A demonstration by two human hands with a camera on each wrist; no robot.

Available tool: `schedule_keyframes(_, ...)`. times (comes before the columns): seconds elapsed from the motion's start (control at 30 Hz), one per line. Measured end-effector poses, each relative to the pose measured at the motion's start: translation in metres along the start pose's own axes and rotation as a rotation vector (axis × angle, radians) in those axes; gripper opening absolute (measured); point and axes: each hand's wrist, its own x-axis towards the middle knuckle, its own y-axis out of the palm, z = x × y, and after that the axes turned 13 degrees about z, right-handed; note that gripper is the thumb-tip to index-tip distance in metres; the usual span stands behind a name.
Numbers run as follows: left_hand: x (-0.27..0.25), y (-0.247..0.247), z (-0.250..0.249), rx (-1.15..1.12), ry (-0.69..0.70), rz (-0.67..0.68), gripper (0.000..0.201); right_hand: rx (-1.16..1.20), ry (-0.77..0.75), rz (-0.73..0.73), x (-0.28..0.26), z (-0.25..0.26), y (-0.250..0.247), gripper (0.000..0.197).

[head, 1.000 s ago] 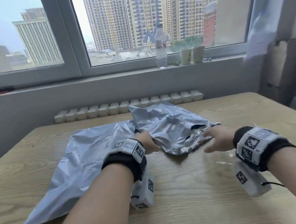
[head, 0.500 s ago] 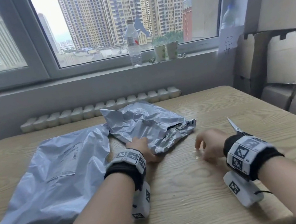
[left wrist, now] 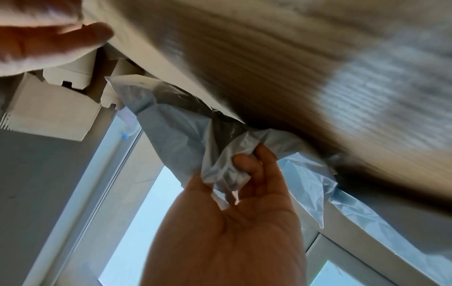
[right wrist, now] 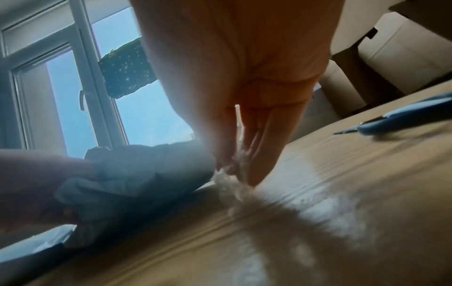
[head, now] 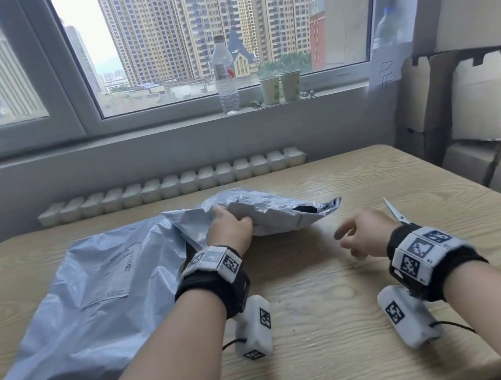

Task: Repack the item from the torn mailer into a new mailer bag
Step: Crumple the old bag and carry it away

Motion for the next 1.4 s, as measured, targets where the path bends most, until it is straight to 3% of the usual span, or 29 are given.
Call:
schedule_keyframes(0.1, -0.006, -0.006, -0.005, -0.161, 0.084, -0.048, 0.058, 0.099, -0.036, -0.023, -0.001, 0.000, 0.001, 0.015)
schedule_keyframes(0.23, -0.009, -0.013, -0.013, -0.426, 0.189, -0.078, 0.066, -0.030, -0.040, -0.087, -0.005, 0.004, -0.004, 0.021)
schedule_keyframes(0.33, -0.009, -0.021, -0.019, -0.643, 0.179, -0.056, 0.063, 0.018, -0.097, -0.150, -0.004, 0.010, -0.010, 0.066)
schedule_keyframes(0.43, -0.013, -0.034, -0.026, -0.773, 0.146, -0.029, 0.039, 0.100, -0.219, -0.064, -0.001, 0.027, -0.014, 0.118)
schedule_keyframes(0.53, -0.021, -0.048, -0.033, -0.882, 0.127, 0.074, 0.037, 0.100, -0.418, 0.023, 0.000, 0.058, -0.005, 0.139)
schedule_keyframes(0.67, -0.035, -0.055, -0.033, -0.948, 0.159, 0.275, 0.033, 0.330, -0.608, 0.088, -0.006, 0.101, 0.014, 0.121)
schedule_keyframes(0.77, -0.034, -0.060, -0.027, -1.031, 0.208, 0.366, 0.021, 0.369, -0.629, -0.033, -0.014, 0.120, 0.019, 0.071)
schedule_keyframes(0.83, -0.026, -0.062, -0.022, -0.879, 0.299, 0.271, 0.024, 0.383, -0.653, -0.079, -0.015, 0.124, 0.018, 0.040)
schedule_keyframes(0.9, -0.023, -0.063, -0.012, -0.619, 0.359, 0.121, 0.043, 0.459, -0.681, -0.130, -0.015, 0.125, 0.013, 0.029)
schedule_keyframes(0.97, -0.025, -0.068, -0.002, -0.511, 0.305, 0.048, 0.087, 0.561, -0.700, -0.130, -0.017, 0.124, 0.005, 0.029)
schedule_keyframes(1.03, -0.026, -0.070, 0.006, -0.502, 0.273, 0.132, 0.129, 0.678, -0.707, -0.087, -0.020, 0.123, -0.002, 0.028)
schedule_keyframes(1.07, -0.027, -0.070, 0.009, -0.568, 0.288, 0.209, 0.137, 0.723, -0.706, -0.061, -0.023, 0.123, -0.004, 0.027)
schedule_keyframes(1.1, -0.024, -0.067, 0.011, -0.637, 0.313, 0.276, 0.134, 0.762, -0.709, -0.036, -0.027, 0.124, -0.004, 0.026)
schedule_keyframes(1.23, -0.032, -0.060, -0.001, -0.792, 0.422, 0.516, 0.068, 0.808, -0.724, 0.012, -0.029, 0.124, -0.001, 0.028)
schedule_keyframes(1.3, -0.036, -0.061, -0.007, -0.846, 0.461, 0.572, 0.058, 0.707, -0.722, 0.020, -0.028, 0.122, 0.001, 0.024)
schedule_keyframes(1.4, -0.040, -0.063, -0.013, -0.802, 0.488, 0.606, 0.049, 0.376, -0.693, -0.052, -0.027, 0.114, 0.000, 0.019)
